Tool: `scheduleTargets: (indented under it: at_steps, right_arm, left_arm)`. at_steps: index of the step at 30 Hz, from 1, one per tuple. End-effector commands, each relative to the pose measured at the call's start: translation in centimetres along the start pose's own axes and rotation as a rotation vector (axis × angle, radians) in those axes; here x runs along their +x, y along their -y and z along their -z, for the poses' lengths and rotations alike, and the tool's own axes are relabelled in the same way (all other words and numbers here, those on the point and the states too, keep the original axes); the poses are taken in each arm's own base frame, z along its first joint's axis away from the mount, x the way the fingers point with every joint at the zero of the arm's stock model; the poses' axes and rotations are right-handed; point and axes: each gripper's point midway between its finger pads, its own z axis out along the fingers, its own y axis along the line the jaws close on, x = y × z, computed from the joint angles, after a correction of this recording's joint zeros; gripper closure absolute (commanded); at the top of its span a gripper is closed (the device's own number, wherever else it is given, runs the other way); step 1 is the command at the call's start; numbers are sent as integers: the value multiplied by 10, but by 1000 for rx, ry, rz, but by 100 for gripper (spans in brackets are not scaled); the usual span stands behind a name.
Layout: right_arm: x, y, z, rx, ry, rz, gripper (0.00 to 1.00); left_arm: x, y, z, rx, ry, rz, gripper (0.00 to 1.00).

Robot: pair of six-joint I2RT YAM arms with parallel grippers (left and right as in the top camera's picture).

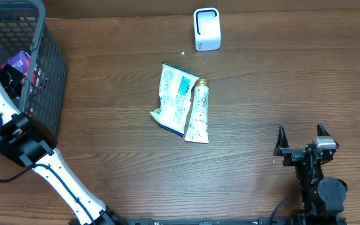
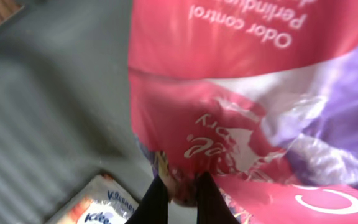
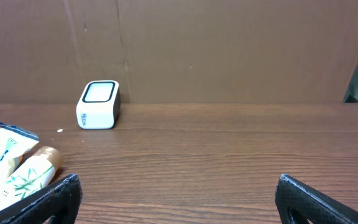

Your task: Scan the item barcode

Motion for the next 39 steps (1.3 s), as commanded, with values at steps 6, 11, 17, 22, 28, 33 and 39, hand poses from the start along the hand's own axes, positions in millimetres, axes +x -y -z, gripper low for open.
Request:
scheduleTargets:
  at_steps: [6, 11, 17, 22, 28, 33, 39]
  right_arm:
    - [1, 0, 0, 2, 6, 5, 0]
    - [1, 0, 0, 2, 6, 4, 0]
    - [1, 0, 0, 2, 6, 5, 0]
    - [1, 0, 0, 2, 6, 5, 0]
    - [1, 0, 0, 2, 6, 5, 0]
    - [1, 0, 0, 2, 6, 5, 0]
    - [1, 0, 0, 2, 6, 5, 0]
  left_arm:
    - [-32, 0, 132, 109, 276, 94, 96]
    - [-32, 1, 180, 147, 364, 94, 96]
    - [-26, -1, 158, 120, 303, 93, 37]
    - [-28, 1, 113, 94, 241, 91, 13]
    - [-32, -2, 62, 64, 180, 101, 0]
    - [-37, 1, 26, 59, 159, 100, 0]
    - [-27, 3, -18, 36, 89, 92, 0]
